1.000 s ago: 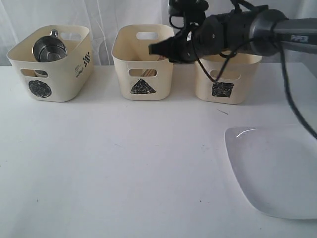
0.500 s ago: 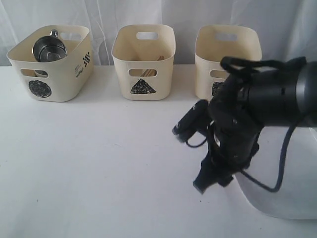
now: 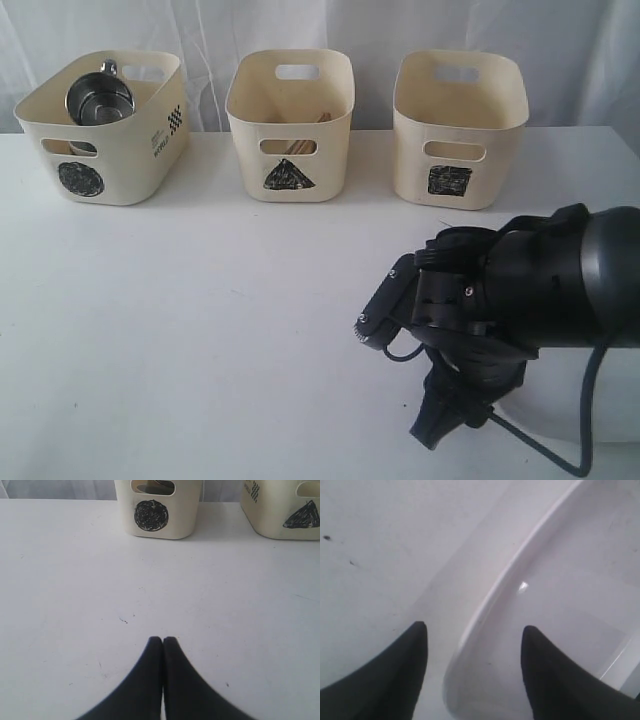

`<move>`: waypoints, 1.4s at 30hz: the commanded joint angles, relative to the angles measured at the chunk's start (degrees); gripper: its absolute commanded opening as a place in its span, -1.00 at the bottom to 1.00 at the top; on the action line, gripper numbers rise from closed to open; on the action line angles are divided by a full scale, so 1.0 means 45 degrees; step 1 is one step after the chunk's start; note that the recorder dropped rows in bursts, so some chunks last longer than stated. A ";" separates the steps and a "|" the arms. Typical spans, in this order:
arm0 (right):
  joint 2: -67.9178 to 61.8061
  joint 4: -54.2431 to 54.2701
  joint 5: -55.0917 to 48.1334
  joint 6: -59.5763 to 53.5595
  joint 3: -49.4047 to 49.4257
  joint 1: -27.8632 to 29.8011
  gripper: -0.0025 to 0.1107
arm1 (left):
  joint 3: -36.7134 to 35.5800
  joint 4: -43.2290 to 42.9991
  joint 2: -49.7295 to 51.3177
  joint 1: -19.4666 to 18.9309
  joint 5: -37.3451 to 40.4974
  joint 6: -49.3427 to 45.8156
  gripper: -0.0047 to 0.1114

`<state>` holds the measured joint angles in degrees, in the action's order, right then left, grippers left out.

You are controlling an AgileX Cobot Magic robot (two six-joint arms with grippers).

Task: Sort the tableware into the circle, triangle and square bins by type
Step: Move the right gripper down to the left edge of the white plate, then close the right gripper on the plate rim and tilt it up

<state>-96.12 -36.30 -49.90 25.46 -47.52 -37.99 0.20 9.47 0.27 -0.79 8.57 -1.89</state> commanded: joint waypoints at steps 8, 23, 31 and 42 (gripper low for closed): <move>-0.0147 -0.0145 0.0721 0.0540 0.0074 0.0115 -0.01 | -0.0044 0.0057 -0.0059 -0.0018 -0.0005 0.0048 -0.92; -0.1676 -0.0316 0.0967 0.1230 0.0074 0.0648 -0.01 | -0.0044 0.0057 -0.0059 -0.0018 -0.0005 0.0048 -0.92; -0.2045 -0.0272 0.1295 0.1826 0.0074 0.0959 -0.04 | -0.0044 0.0057 -0.0059 -0.0018 -0.0005 0.0048 -0.92; -0.0541 -0.0136 0.1726 0.2975 0.0074 0.1034 -0.96 | -0.0044 0.0057 -0.0059 -0.0018 -0.0005 0.0048 -0.92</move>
<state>-101.64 -37.96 -44.27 38.70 -47.49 -33.67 0.20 9.47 0.27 -0.79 8.57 -1.89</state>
